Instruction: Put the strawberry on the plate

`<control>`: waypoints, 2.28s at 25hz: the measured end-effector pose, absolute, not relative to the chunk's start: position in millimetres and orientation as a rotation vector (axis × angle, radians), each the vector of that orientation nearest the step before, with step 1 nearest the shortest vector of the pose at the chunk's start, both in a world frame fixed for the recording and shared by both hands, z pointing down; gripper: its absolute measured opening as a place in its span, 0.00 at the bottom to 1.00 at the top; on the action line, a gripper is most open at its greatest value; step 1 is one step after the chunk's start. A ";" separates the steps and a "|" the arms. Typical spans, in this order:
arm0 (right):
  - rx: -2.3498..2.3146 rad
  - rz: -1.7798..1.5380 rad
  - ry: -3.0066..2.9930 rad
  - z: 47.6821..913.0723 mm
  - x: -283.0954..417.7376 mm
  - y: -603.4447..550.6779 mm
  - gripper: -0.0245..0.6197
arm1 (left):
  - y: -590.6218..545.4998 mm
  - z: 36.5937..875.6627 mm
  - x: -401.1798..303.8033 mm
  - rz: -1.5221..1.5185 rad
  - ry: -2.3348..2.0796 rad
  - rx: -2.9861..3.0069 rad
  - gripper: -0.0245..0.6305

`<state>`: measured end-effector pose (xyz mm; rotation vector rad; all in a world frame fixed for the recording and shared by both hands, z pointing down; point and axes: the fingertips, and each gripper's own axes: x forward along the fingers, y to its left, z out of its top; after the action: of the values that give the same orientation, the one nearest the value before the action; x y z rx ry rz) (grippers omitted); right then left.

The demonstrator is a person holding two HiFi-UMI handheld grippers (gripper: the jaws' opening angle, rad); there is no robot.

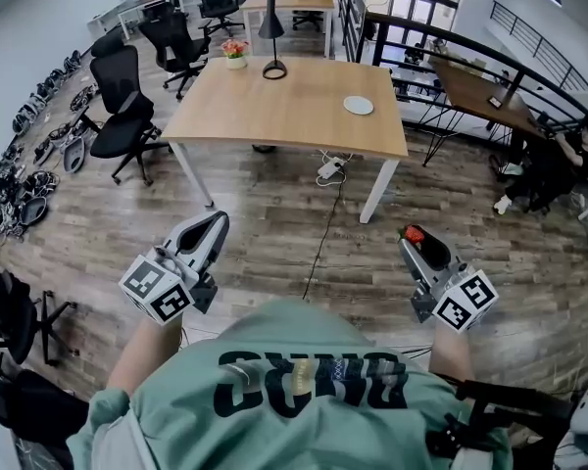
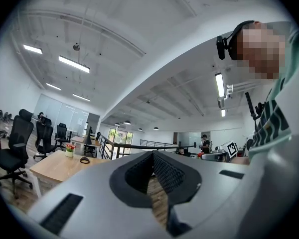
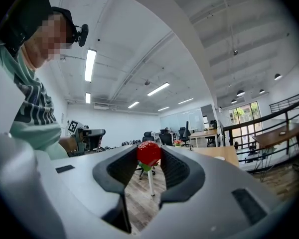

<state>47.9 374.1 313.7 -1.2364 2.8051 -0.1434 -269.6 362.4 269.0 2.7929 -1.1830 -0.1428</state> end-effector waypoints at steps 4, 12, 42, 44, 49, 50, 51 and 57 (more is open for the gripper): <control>-1.226 -0.151 2.797 311.1 65.4 376.9 0.27 | 364.9 263.8 -249.6 -0.128 -1.175 2.799 0.04; -1.232 -0.163 2.764 316.1 110.7 385.1 0.27 | 367.3 264.0 -197.8 -0.088 -1.126 2.815 0.04; -1.490 -0.133 2.680 302.9 14.5 292.3 0.27 | 219.9 274.3 -265.4 -0.137 -0.742 2.889 0.04; -1.500 -0.130 2.682 298.0 -6.7 274.5 0.27 | 201.6 274.7 -285.5 -0.149 -0.725 2.889 0.04; -1.529 -0.156 2.699 300.5 -56.8 237.0 0.27 | 163.2 289.7 -336.1 -0.157 -0.702 2.865 0.04; -1.531 -0.159 2.706 301.1 -65.4 229.6 0.27 | 155.5 292.4 -344.4 -0.162 -0.701 2.859 0.04; -1.531 -0.160 2.715 301.5 -73.3 222.2 0.27 | 147.8 294.8 -351.8 -0.168 -0.701 2.854 0.04; -1.527 -0.163 2.758 303.5 -101.3 185.0 0.27 | 111.9 314.0 -376.4 -0.185 -0.687 2.820 0.04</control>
<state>-101.3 185.0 303.5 -1.5269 2.7578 -0.1632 -376.4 111.9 314.0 2.8201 -0.6874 -0.1847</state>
